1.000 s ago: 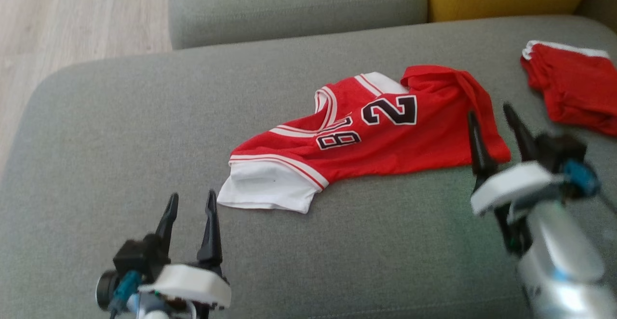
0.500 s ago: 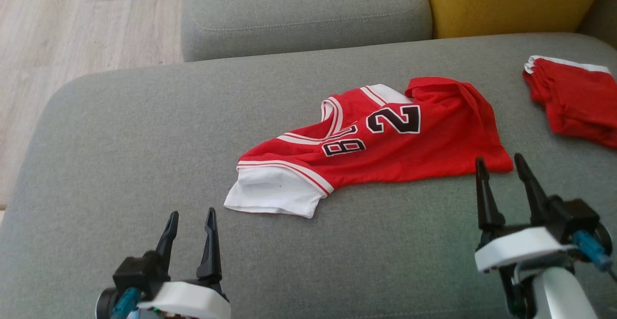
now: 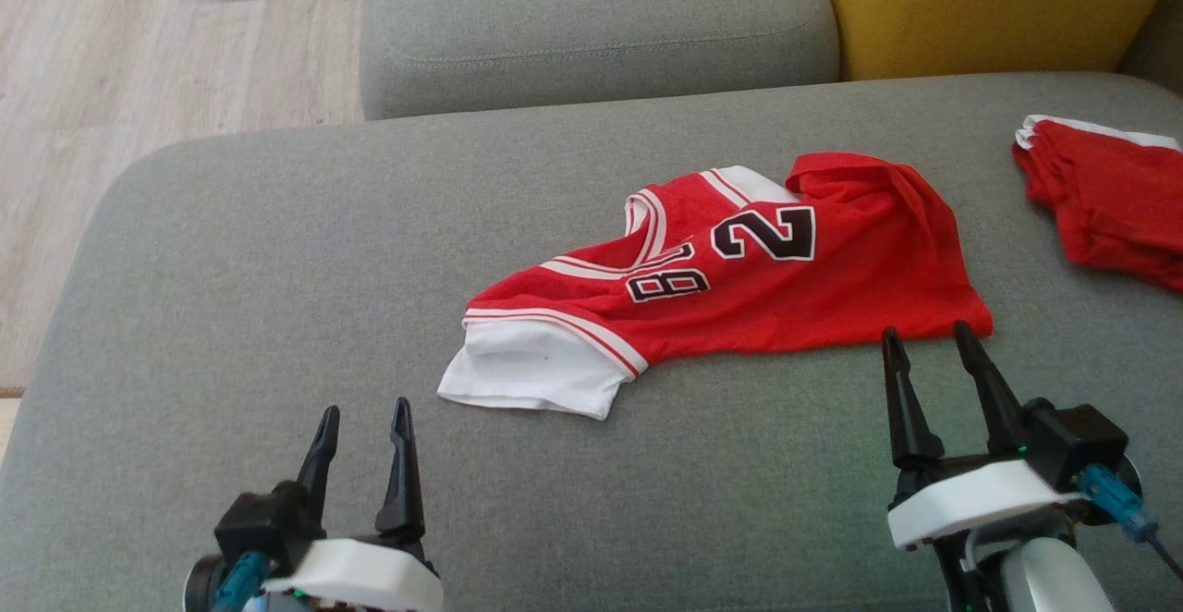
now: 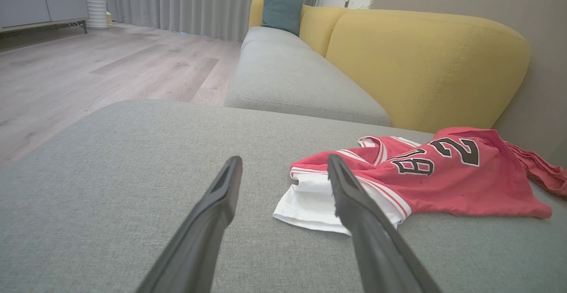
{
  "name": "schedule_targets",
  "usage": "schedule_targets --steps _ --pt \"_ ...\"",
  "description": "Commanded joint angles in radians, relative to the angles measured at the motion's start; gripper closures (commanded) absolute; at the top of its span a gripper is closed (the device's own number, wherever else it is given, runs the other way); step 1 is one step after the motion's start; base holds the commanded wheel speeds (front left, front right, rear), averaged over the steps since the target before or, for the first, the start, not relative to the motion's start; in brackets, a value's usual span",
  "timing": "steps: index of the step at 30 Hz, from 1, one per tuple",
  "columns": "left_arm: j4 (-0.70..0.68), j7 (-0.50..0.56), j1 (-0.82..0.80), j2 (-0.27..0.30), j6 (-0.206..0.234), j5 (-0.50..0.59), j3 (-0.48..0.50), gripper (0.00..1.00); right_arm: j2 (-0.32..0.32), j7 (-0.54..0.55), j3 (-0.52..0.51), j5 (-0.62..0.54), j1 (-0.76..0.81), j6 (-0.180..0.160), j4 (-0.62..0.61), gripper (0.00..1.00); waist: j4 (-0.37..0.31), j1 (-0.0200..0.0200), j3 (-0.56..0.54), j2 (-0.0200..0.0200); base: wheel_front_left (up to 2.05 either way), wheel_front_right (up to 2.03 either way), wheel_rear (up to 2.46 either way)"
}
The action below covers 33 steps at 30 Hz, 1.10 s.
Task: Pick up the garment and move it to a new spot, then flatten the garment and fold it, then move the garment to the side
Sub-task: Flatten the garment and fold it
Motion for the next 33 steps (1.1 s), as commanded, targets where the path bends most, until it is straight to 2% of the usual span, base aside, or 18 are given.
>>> schedule_targets --steps 1,16,22,27,33 --pt "-0.029 -0.012 -0.026 -0.003 0.005 -0.003 0.031 0.0 -0.003 -0.002 0.028 0.006 -0.016 -0.001 -0.033 0.0 0.0 0.0 -0.001 -0.0001 0.0 0.0 0.0" --pt "-0.022 -0.012 -0.017 -0.003 0.001 0.001 0.026 0.0 -0.003 0.006 0.035 0.002 -0.007 -0.001 -0.028 0.0 0.005 0.0 -0.005 -0.0001 0.0 0.0 0.0" --pt "0.052 -0.011 -0.049 -0.003 -0.015 -0.001 -0.002 0.0 -0.003 0.009 0.043 0.006 -0.005 -0.001 -0.03 0.0 -0.003 0.0 0.005 -0.0001 0.0 0.0 0.0" --pt "0.139 0.057 -0.123 -0.003 -0.022 -0.027 -0.018 0.0 -0.003 0.011 0.056 0.011 -0.012 -0.001 -0.031 0.0 -0.025 0.0 0.029 -0.0001 0.0 0.0 0.0" --pt "0.224 0.127 -0.212 -0.001 -0.006 -0.051 -0.002 0.0 -0.003 0.006 0.066 0.017 -0.025 -0.001 -0.041 0.0 -0.067 0.0 0.085 -0.0001 0.0 0.0 0.0"
